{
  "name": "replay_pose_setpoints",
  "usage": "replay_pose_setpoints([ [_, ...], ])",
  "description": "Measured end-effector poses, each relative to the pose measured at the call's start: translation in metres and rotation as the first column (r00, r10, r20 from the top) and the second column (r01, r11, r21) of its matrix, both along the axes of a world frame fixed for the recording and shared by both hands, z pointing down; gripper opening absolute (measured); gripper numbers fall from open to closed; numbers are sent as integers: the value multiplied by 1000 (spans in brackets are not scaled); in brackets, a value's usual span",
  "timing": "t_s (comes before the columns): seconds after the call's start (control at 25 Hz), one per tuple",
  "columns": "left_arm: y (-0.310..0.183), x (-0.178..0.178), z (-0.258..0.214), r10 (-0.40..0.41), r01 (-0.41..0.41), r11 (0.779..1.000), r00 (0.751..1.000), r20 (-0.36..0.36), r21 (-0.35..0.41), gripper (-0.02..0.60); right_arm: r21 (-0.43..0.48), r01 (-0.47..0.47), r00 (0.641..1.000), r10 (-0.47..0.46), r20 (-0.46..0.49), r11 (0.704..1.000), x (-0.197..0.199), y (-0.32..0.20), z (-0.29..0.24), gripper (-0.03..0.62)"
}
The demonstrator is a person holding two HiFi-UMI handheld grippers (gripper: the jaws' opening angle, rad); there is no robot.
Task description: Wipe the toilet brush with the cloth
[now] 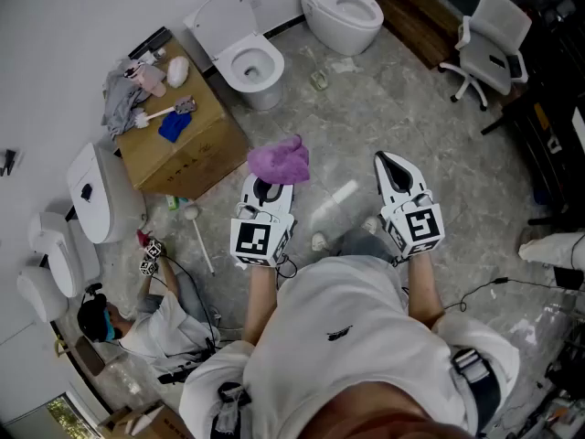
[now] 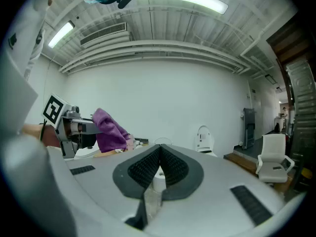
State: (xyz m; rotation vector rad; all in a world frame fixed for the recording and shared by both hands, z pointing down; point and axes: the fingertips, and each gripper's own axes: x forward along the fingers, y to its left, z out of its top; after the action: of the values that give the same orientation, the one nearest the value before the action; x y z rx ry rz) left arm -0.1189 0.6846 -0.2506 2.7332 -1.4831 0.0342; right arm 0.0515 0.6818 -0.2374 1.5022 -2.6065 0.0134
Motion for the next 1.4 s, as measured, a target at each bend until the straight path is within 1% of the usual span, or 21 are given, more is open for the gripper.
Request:
replay_pose_setpoints([
  [0.12, -4, 0, 4, 15, -16, 1000, 1000, 10, 8, 72, 20, -1, 1000, 1, 27, 1000, -6, -1, -1, -5],
  [0.2, -12, -1, 6, 23, -23, 1000, 1000, 7, 8, 72, 35, -18, 1000, 17, 23, 999, -7, -7, -1, -5],
  [0.4, -38, 5, 11, 47, -47, 999, 999, 3, -1, 72, 27, -38, 999, 37, 19, 999, -5, -28, 4, -5],
  [0.6, -69, 13, 15, 51, -51, 999, 999, 9, -4, 72, 27, -36, 999, 35, 18, 999, 1, -56, 7, -5],
  [0.8, -111, 11, 18, 46, -46, 999, 999, 16, -12, 72, 19, -31, 999, 30, 27, 999, 1, -101, 11, -5],
  [1.0, -161, 24, 22, 47, -46, 999, 999, 25, -20, 72, -6, -22, 999, 23, 32, 1000, 15, -156, 19, -5],
  [1.2, -219, 31, 26, 21, -20, 999, 1000, 22, -48, 72, -27, 6, 999, -5, 40, 1000, 24, -215, 21, -5],
  [1.4, -272, 47, 30, 0, 2, 998, 999, 34, -59, 72, -35, 26, 999, -24, 44, 999, 43, -272, 27, -5],
])
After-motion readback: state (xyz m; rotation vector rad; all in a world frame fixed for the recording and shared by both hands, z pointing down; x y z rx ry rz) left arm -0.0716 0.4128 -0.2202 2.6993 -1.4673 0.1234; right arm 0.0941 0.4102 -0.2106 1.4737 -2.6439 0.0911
